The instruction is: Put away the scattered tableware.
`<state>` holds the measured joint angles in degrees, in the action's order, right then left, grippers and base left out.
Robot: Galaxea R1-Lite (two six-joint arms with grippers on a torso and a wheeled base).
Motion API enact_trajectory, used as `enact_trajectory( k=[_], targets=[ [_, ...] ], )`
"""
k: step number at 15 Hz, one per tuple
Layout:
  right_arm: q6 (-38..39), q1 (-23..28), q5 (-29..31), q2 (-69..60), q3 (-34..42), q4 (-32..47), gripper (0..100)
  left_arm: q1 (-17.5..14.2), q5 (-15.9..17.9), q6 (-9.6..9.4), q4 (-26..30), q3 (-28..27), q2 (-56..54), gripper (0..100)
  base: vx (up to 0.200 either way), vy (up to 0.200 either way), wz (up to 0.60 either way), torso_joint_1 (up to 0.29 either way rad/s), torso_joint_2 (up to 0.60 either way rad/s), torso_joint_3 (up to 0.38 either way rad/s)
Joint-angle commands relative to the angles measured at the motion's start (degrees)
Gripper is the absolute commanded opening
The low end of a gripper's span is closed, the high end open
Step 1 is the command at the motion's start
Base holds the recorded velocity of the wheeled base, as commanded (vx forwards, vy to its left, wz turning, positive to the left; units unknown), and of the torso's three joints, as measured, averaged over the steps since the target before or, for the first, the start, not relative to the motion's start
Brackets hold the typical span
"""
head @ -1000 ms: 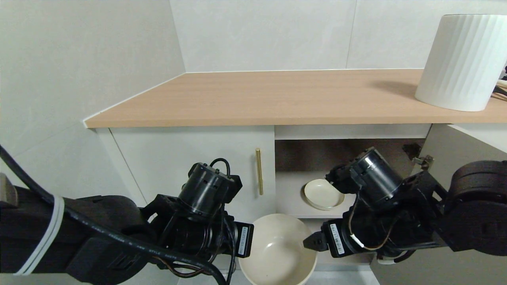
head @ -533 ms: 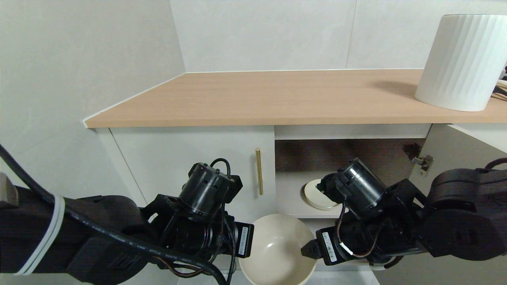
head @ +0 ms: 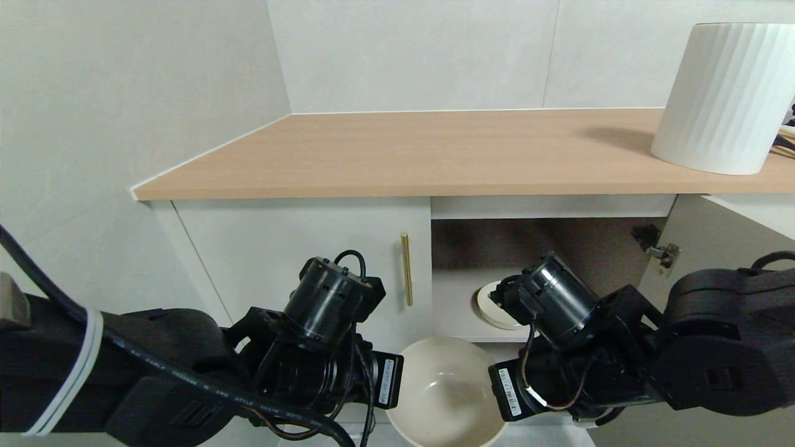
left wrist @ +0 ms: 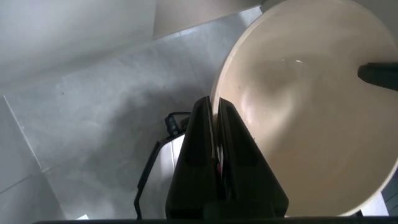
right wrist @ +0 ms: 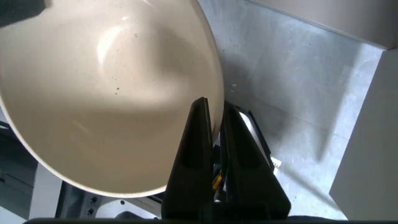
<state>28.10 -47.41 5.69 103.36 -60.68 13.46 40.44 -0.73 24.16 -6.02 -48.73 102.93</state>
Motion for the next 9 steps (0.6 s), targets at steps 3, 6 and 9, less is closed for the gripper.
enact_trajectory(
  k=[3, 6, 9],
  targets=[
    [-0.1, -0.1, 0.0, 0.2, 0.0, 0.2, 0, 0.0, -0.2, 0.10, 0.0, -0.1, 0.1, 0, 0.000, 0.000, 0.00, 0.000, 0.00, 0.000],
    [-0.1, -0.1, 0.0, 0.4, 0.0, 0.2, 0, 0.0, -0.2, 0.10, 0.0, -0.1, 0.1, 0, 0.000, 0.000, 0.00, 0.000, 0.00, 0.000],
    [-0.1, -0.1, 0.0, 0.7, 0.0, 0.2, 0, 0.0, -0.9, 0.10, 0.1, -0.1, 0.1, 100, 0.000, 0.000, 0.00, 0.000, 0.00, 0.000]
  ],
)
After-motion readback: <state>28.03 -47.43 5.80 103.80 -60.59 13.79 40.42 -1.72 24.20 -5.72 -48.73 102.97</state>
